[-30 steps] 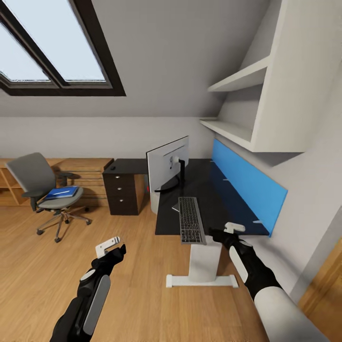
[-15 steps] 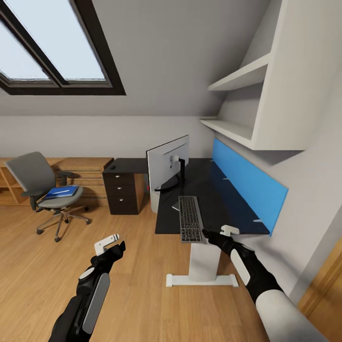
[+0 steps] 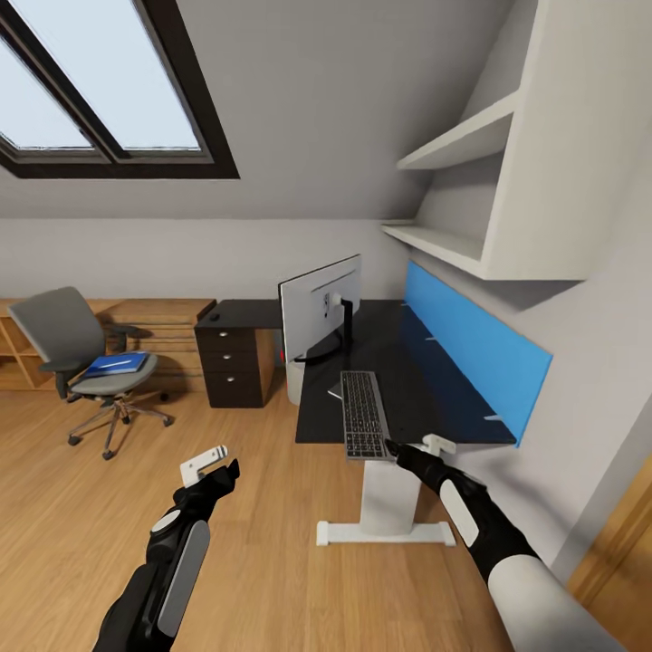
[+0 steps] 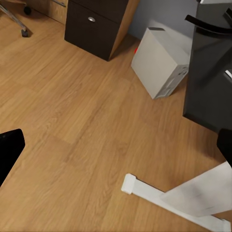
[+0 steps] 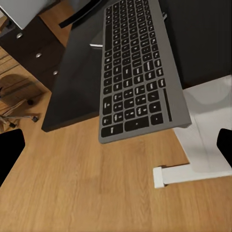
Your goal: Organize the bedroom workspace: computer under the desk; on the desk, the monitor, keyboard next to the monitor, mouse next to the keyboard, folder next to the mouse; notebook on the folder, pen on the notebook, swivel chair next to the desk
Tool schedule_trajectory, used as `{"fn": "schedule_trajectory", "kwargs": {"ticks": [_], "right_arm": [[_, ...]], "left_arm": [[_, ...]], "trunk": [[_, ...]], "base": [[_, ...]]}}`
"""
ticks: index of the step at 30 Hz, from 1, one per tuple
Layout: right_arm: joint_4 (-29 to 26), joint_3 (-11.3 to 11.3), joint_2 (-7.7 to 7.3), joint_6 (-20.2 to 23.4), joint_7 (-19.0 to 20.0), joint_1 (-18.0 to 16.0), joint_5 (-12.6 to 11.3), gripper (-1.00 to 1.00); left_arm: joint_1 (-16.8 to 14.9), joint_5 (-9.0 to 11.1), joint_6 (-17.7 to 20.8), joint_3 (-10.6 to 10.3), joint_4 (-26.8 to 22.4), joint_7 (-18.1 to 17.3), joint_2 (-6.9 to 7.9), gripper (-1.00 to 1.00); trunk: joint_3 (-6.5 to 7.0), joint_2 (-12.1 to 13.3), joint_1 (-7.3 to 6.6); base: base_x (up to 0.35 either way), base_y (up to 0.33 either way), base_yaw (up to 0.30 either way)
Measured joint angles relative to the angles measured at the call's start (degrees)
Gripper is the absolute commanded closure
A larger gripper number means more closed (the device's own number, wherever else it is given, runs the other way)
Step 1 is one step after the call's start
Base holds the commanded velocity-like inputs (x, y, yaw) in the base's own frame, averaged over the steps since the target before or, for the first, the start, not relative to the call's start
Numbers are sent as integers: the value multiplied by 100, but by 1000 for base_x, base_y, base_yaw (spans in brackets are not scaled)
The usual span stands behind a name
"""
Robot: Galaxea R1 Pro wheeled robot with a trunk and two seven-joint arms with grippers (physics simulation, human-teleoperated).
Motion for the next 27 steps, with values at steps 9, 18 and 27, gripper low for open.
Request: {"fn": "schedule_trajectory", "kwargs": {"ticks": [9, 18, 27], "right_arm": [[144, -487, -1, -70, 1, 0, -245, -100], [795, -716, 30, -209, -16, 1, -748, -100], [944, -743, 84, -973, -33, 1, -1537, -100]], "left_arm": [[0, -3, 0, 0, 0, 1, 1, -100], [0, 0, 0, 0, 0, 1, -1, -100], [0, 0, 0, 0, -1, 1, 2, -100]], "trunk": [[-162, -361, 198], [-324, -723, 396], [-486, -1084, 593]], "base": [[0, 0, 0], [0, 0, 0], [0, 0, 0]]}}
